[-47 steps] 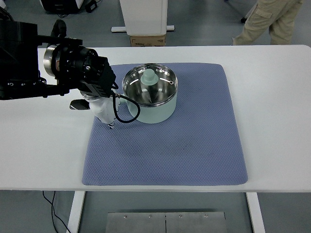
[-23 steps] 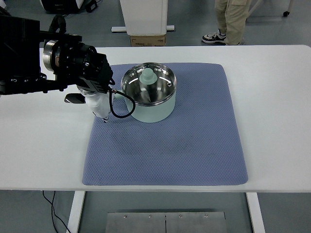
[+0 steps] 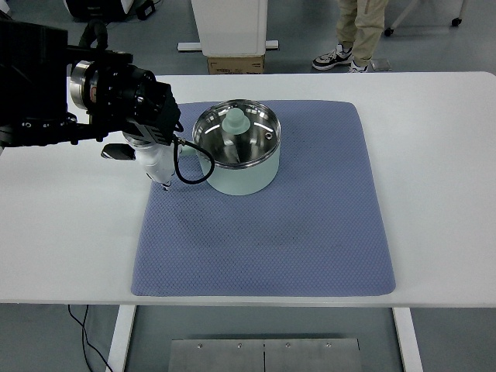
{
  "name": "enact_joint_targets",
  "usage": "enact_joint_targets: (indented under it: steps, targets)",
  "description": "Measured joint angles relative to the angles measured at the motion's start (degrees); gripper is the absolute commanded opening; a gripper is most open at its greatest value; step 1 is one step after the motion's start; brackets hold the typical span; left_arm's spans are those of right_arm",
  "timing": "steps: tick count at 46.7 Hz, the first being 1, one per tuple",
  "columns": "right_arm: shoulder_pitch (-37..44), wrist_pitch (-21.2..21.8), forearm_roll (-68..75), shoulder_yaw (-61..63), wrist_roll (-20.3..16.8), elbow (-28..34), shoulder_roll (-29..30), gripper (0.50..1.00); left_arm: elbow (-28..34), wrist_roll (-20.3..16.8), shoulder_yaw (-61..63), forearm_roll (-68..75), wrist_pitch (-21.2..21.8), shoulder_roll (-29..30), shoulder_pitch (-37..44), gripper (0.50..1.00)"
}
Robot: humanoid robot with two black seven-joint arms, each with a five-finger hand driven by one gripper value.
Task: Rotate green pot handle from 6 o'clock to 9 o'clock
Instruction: 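Push the pot side with the left hand, rotating the handle sideways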
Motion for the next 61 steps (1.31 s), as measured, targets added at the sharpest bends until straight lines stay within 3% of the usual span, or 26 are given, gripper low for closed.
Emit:
enact_joint_targets:
  steps: [24,35,61]
  targets:
    - [0.0,0.0,0.0,0.0,0.0,0.0,0.0,1.0,1.1,0.0,0.3,0.0,0.5,-0.4,0.0,1.0]
    - [0.0,0.0,0.0,0.0,0.0,0.0,0.0,1.0,-1.2,0.0,-0.1,0.0,2.9,0.5,-1.5,1.0]
    - [0.0,0.0,0.0,0.0,0.0,0.0,0.0,1.0,-7.3,0.0,-1.5,0.0,2.7,1.7,-2.0,1.0]
